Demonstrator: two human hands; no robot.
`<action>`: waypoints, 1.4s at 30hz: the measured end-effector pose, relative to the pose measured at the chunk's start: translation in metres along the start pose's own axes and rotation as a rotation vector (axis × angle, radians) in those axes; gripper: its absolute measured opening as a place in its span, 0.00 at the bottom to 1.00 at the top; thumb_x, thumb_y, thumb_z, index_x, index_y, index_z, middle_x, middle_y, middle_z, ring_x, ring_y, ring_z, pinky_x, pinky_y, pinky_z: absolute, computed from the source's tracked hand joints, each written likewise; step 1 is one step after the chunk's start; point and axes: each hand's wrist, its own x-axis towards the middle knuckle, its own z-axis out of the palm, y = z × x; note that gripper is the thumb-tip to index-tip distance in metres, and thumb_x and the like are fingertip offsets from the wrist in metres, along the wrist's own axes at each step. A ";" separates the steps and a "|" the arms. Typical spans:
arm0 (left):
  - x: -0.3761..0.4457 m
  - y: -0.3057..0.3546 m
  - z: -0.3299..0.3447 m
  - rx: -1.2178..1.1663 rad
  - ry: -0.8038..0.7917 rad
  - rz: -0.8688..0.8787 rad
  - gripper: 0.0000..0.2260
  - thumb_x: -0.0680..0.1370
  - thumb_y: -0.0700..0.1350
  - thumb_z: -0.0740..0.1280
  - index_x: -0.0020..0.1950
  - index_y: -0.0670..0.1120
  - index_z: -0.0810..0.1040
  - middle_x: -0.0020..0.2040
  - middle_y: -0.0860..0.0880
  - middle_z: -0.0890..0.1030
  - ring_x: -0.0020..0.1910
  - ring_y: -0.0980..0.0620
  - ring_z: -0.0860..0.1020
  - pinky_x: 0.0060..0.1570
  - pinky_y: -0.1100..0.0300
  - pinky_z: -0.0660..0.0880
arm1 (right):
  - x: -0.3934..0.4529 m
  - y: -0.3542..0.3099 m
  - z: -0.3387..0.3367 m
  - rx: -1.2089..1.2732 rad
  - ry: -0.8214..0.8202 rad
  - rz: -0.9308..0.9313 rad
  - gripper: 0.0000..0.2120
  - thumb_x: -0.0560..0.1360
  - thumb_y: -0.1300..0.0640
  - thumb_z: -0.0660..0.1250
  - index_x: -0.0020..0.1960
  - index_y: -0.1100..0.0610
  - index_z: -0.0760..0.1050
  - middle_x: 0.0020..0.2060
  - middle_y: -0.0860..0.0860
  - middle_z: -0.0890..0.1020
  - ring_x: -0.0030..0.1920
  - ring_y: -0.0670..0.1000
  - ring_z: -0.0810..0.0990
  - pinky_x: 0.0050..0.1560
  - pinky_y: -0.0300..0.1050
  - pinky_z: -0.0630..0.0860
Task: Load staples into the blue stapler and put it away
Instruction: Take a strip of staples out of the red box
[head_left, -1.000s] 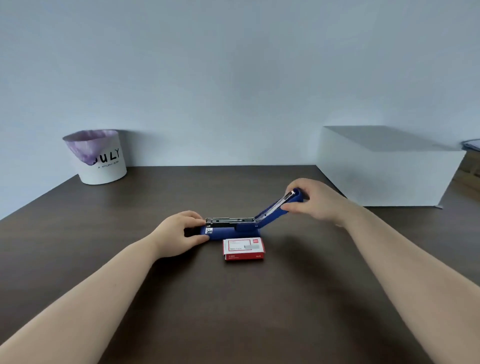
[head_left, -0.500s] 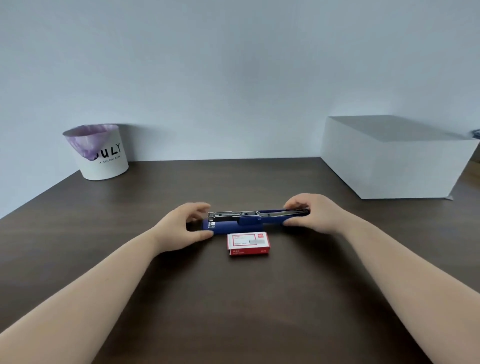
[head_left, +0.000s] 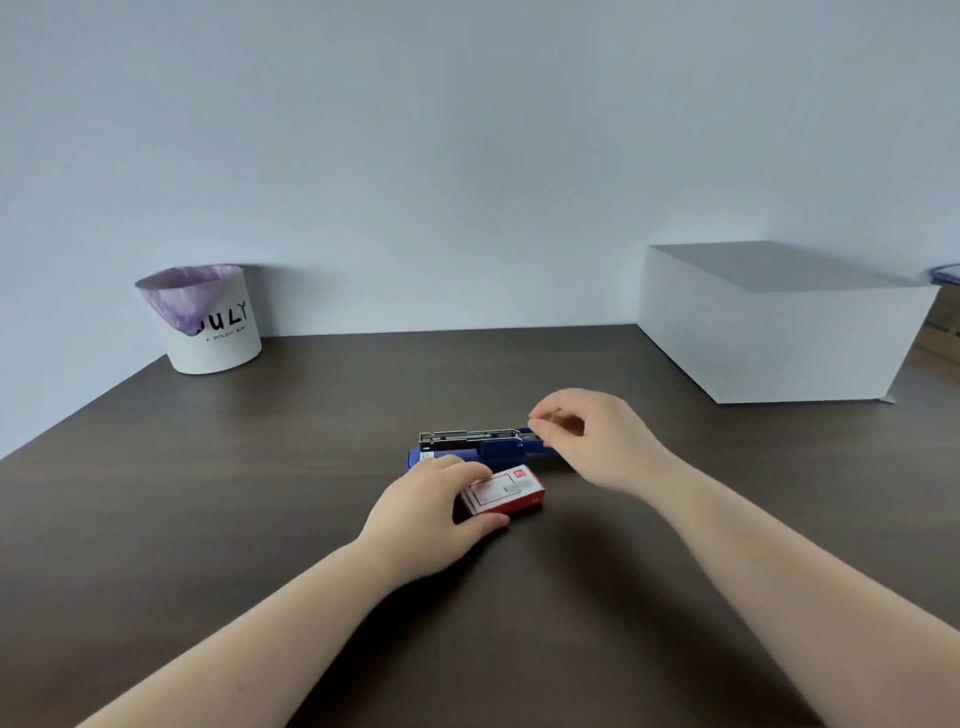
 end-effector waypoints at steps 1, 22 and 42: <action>0.002 -0.001 0.000 -0.049 0.012 -0.006 0.22 0.71 0.59 0.67 0.63 0.55 0.73 0.61 0.58 0.76 0.60 0.58 0.72 0.59 0.62 0.70 | -0.003 -0.002 0.006 -0.004 -0.026 0.006 0.08 0.75 0.51 0.64 0.50 0.52 0.80 0.40 0.44 0.81 0.41 0.42 0.76 0.40 0.27 0.68; 0.008 -0.010 0.000 -0.694 0.202 -0.138 0.16 0.69 0.40 0.74 0.54 0.51 0.79 0.51 0.51 0.83 0.50 0.58 0.82 0.52 0.70 0.75 | -0.012 0.014 0.024 0.914 -0.237 0.262 0.10 0.79 0.62 0.59 0.57 0.59 0.77 0.43 0.56 0.81 0.31 0.48 0.77 0.26 0.37 0.72; 0.005 -0.016 -0.006 -0.759 0.200 -0.177 0.17 0.69 0.41 0.74 0.56 0.50 0.79 0.52 0.50 0.84 0.52 0.57 0.82 0.54 0.68 0.75 | -0.017 0.012 0.019 0.932 -0.178 0.326 0.11 0.75 0.64 0.65 0.57 0.62 0.77 0.47 0.59 0.84 0.37 0.50 0.84 0.30 0.38 0.78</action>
